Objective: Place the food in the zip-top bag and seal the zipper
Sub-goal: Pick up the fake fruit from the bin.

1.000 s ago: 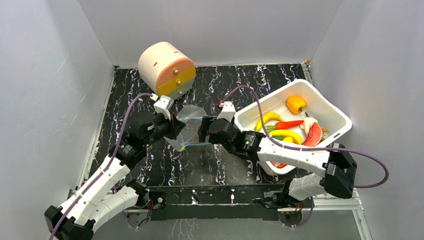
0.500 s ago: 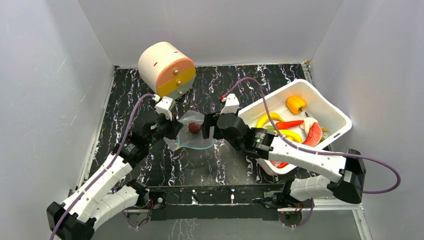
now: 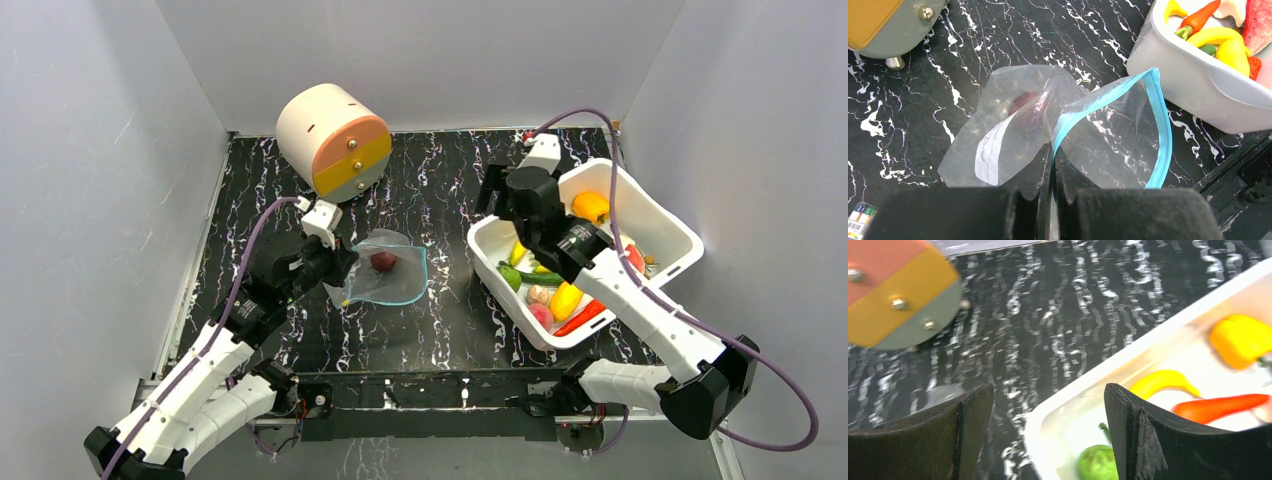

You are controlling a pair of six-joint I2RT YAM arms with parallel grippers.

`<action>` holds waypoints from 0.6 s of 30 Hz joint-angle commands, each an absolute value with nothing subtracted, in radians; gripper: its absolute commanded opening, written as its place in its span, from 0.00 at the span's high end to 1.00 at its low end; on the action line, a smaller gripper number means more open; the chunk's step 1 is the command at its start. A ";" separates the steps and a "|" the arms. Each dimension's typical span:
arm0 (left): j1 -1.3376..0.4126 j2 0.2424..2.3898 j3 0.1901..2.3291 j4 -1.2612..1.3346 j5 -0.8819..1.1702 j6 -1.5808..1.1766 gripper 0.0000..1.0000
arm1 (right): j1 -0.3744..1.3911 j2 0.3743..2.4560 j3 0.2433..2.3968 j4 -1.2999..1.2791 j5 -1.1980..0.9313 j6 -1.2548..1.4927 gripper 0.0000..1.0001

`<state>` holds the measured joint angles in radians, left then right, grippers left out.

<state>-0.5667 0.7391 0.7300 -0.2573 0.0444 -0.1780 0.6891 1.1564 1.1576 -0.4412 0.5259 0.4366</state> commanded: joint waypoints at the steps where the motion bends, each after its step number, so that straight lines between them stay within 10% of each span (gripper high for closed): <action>1: -0.563 0.714 0.732 -0.281 0.077 -0.142 1.00 | 0.569 1.133 1.165 -0.442 0.571 0.305 0.20; 18: -0.564 0.630 0.704 -0.295 0.147 -0.097 1.00 | 0.209 1.190 1.039 -0.397 0.507 0.625 0.30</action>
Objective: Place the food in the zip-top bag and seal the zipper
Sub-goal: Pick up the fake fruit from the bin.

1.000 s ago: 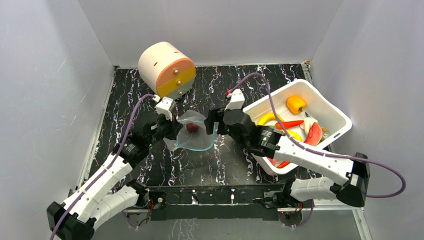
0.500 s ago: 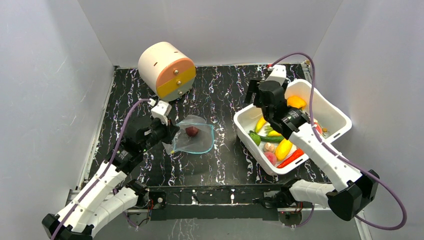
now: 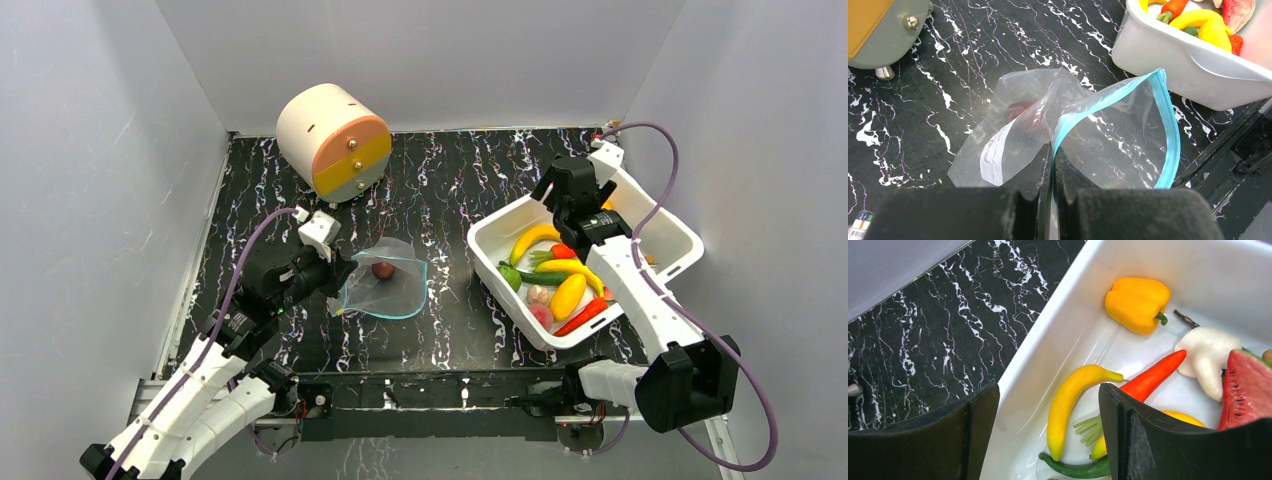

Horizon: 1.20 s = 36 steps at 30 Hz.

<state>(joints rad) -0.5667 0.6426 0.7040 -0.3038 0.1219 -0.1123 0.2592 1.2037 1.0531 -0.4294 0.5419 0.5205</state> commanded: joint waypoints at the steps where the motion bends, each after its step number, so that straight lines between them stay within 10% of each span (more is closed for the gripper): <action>1: -0.564 0.632 0.703 -0.295 0.149 -0.096 1.00 | 0.192 1.202 1.037 -0.407 0.486 0.639 0.30; 17: -0.564 0.648 0.708 -0.294 0.175 -0.090 1.00 | 0.120 1.339 1.019 -0.585 0.524 1.180 0.62; 36: -0.564 0.622 0.704 -0.292 0.174 -0.083 1.00 | 0.089 1.606 1.043 -0.564 0.392 1.705 0.53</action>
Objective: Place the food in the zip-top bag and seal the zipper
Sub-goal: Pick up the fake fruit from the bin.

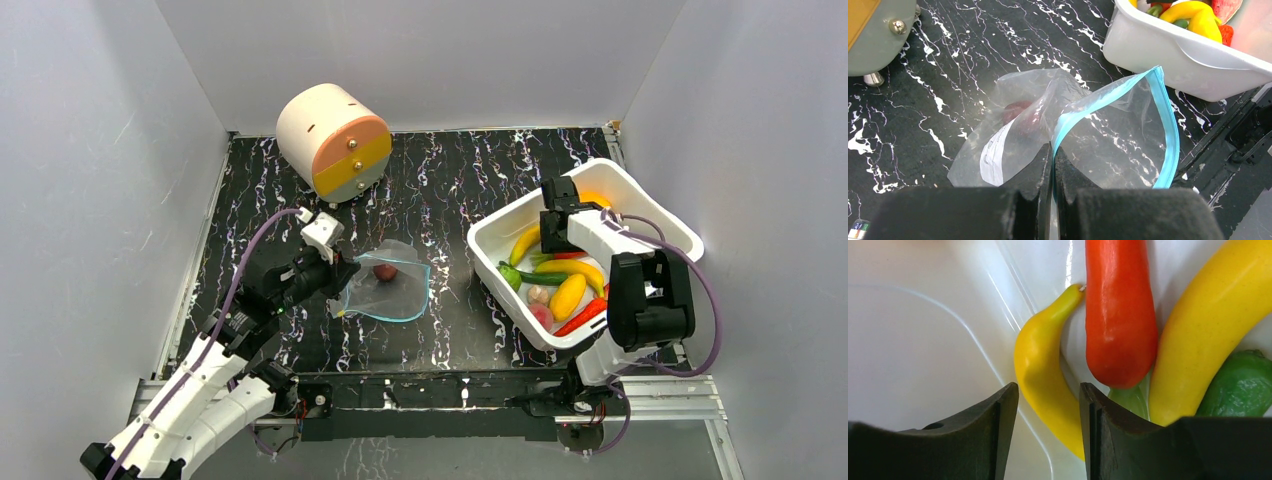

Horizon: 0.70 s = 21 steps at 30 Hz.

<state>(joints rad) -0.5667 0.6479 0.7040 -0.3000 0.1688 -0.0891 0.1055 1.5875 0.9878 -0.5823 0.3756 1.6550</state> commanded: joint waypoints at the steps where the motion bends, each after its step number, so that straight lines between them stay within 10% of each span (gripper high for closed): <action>1: -0.564 0.621 0.704 -0.291 0.173 -0.084 1.00 | 0.082 1.613 1.038 -0.551 0.393 1.697 0.53; 15: -0.564 0.645 0.706 -0.292 0.182 -0.080 1.00 | 0.008 1.735 1.059 -0.442 0.287 1.573 0.48; 21: -0.564 0.653 0.707 -0.294 0.169 -0.078 1.00 | -0.029 1.750 1.055 -0.443 0.331 1.502 0.69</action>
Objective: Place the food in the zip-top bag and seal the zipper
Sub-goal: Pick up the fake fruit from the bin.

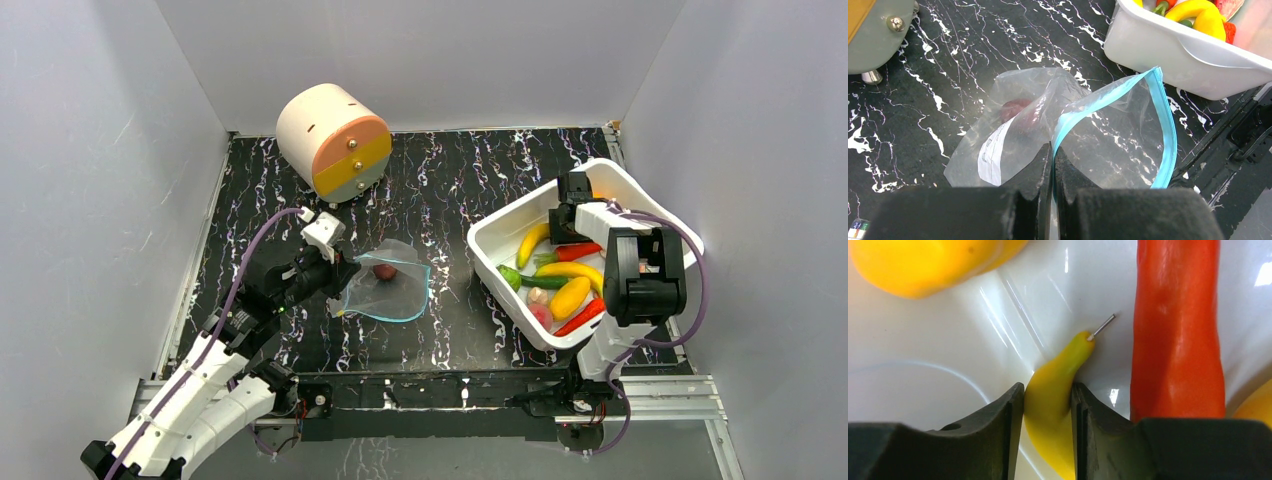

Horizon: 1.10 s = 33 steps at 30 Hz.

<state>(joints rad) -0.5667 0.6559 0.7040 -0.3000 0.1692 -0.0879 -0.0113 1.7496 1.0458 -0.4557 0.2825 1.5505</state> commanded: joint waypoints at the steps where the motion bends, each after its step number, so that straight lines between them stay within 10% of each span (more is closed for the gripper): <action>1: -0.564 0.655 0.707 -0.292 0.167 -0.078 1.00 | -0.030 1.748 1.052 -0.431 0.343 1.484 0.72; 33: -0.564 0.697 0.698 -0.261 0.191 -0.146 1.00 | -0.031 1.069 0.879 -0.066 -0.076 0.745 0.85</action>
